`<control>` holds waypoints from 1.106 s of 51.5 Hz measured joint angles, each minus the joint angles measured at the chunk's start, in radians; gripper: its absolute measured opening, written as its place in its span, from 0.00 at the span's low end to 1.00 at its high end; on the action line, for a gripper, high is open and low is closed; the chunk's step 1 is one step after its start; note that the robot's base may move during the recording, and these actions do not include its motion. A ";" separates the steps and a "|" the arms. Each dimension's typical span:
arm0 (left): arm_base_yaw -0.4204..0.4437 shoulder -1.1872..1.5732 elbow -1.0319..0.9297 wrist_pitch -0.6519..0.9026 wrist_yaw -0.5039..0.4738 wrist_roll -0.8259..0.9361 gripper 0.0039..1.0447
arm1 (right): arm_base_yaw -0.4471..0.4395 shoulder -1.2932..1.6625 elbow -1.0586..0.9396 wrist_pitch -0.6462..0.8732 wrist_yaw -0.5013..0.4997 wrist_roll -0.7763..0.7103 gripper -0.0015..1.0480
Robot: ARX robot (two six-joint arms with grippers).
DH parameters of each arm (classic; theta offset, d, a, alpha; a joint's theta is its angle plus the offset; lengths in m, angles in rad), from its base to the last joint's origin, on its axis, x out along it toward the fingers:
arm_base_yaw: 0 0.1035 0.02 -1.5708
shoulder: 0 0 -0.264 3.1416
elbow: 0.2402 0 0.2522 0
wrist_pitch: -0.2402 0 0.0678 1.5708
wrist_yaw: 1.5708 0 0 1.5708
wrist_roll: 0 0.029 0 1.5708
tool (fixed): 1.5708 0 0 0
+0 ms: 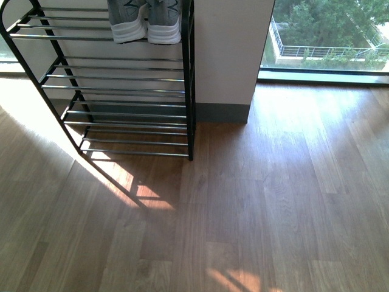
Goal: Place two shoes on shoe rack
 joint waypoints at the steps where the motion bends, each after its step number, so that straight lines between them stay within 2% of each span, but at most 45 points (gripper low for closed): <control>1: 0.000 0.000 0.000 0.000 0.000 0.000 0.01 | 0.000 0.000 0.000 0.000 0.000 0.000 0.91; 5: 0.000 -0.001 0.000 0.000 0.000 -0.001 0.02 | 0.000 0.000 0.000 0.000 0.001 0.000 0.91; 7: 0.000 -0.001 0.000 0.000 0.000 0.000 0.09 | 0.000 0.000 0.000 0.000 0.001 0.000 0.91; 8: 0.000 -0.001 0.000 0.000 0.000 0.000 0.44 | 0.000 0.000 0.000 0.000 0.001 0.000 0.91; 20: 0.000 -0.001 0.000 0.000 0.000 0.002 0.93 | 0.000 0.000 0.000 0.000 0.000 0.000 0.91; 23: 0.000 -0.001 0.000 0.000 0.000 0.002 0.91 | 0.000 0.000 0.000 0.000 0.000 0.000 0.91; 57: 0.000 -0.001 0.000 0.000 0.000 0.002 0.91 | 0.000 -0.001 0.000 0.000 0.002 0.000 0.91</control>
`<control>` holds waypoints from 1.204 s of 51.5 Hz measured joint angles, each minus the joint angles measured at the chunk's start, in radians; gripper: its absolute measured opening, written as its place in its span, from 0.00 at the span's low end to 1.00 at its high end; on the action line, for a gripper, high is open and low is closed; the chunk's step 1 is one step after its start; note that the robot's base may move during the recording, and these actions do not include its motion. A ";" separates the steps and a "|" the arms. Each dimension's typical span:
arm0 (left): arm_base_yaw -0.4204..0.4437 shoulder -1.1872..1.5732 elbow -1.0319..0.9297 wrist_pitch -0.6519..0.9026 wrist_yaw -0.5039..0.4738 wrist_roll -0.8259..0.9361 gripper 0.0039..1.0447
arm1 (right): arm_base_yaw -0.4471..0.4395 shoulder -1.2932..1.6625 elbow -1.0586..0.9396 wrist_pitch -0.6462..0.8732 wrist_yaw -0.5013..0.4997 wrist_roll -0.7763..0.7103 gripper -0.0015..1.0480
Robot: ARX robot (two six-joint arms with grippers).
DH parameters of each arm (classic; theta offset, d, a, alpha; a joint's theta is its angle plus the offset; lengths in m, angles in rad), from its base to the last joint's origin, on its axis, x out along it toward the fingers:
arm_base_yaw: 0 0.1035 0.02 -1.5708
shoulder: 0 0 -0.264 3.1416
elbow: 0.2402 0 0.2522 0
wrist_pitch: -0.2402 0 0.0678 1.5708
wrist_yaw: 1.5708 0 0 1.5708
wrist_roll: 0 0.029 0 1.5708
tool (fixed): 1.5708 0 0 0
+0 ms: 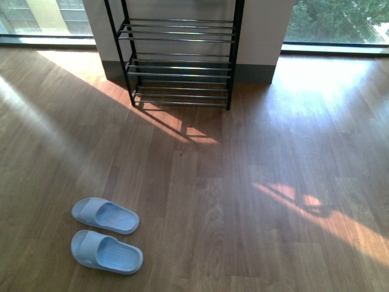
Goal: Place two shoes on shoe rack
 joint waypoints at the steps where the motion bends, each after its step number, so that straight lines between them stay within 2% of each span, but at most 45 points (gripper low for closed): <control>1: 0.000 0.000 0.000 0.000 0.000 0.000 0.91 | 0.000 -0.001 0.000 0.000 0.000 0.000 0.91; 62: 0.000 0.000 0.000 0.000 -0.002 0.000 0.91 | -0.002 0.001 0.000 -0.001 -0.004 -0.002 0.91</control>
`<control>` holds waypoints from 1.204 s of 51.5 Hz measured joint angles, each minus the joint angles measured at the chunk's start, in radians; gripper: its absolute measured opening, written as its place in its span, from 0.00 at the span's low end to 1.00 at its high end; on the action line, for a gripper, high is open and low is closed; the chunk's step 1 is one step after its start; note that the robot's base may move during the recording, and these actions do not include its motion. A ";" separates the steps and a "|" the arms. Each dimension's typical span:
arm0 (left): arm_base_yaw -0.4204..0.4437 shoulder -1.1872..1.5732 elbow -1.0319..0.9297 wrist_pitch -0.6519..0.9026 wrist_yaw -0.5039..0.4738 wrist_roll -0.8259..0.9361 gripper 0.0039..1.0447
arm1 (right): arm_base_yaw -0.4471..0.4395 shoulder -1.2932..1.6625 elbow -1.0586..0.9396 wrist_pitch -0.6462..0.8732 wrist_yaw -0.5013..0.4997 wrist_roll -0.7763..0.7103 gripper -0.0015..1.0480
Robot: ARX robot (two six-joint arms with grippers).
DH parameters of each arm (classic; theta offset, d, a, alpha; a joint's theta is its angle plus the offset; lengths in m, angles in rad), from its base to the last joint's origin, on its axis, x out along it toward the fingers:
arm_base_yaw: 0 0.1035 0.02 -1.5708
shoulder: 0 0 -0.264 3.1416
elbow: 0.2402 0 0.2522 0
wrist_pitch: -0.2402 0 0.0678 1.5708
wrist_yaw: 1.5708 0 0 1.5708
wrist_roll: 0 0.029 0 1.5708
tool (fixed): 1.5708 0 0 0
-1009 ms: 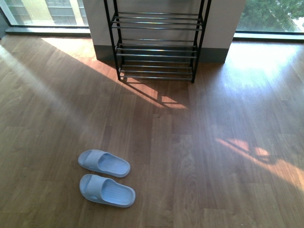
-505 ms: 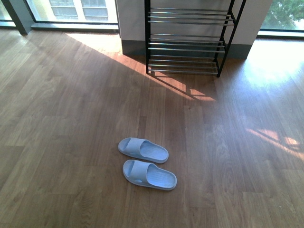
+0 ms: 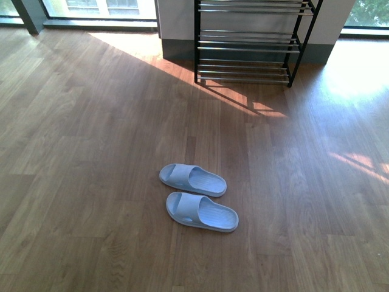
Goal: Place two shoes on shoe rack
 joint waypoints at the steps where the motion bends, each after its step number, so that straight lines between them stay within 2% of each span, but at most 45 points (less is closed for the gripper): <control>1: 0.000 0.000 0.000 0.000 0.000 0.000 0.91 | 0.000 0.000 0.000 0.000 0.002 0.000 0.91; 62: 0.000 0.000 0.000 0.000 0.002 0.000 0.91 | 0.000 0.000 0.000 0.000 0.002 0.000 0.91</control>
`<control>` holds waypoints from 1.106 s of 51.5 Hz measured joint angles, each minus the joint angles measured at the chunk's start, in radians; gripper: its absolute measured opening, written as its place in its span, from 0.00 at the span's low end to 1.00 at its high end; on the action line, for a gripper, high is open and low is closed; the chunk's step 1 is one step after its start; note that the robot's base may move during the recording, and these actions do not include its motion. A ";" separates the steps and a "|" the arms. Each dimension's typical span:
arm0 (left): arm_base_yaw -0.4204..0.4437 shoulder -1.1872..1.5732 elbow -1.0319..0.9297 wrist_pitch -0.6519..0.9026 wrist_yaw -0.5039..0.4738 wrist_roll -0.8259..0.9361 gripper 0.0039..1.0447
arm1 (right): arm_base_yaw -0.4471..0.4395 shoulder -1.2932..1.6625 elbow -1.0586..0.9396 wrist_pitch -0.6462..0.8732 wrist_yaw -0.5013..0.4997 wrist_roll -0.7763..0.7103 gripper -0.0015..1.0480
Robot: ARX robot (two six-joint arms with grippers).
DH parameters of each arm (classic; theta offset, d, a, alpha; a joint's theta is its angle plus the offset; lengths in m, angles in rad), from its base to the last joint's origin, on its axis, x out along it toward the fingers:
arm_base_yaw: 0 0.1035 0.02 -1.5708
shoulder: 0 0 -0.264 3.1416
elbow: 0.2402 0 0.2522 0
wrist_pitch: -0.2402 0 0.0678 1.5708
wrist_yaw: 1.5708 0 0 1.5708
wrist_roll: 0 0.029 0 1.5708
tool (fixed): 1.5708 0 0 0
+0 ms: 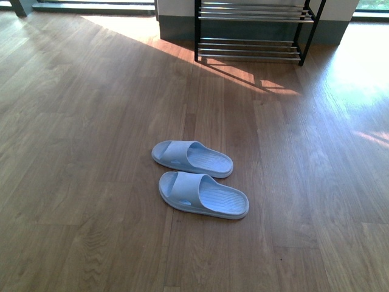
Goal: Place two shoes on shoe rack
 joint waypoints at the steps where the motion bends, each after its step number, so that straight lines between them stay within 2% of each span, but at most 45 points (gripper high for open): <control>1: 0.000 0.000 0.000 0.000 0.000 0.000 0.91 | 0.000 0.000 0.000 0.000 0.000 0.000 0.91; 57: 0.000 0.000 0.000 0.000 0.000 0.000 0.91 | 0.000 0.000 0.000 0.000 0.000 0.000 0.91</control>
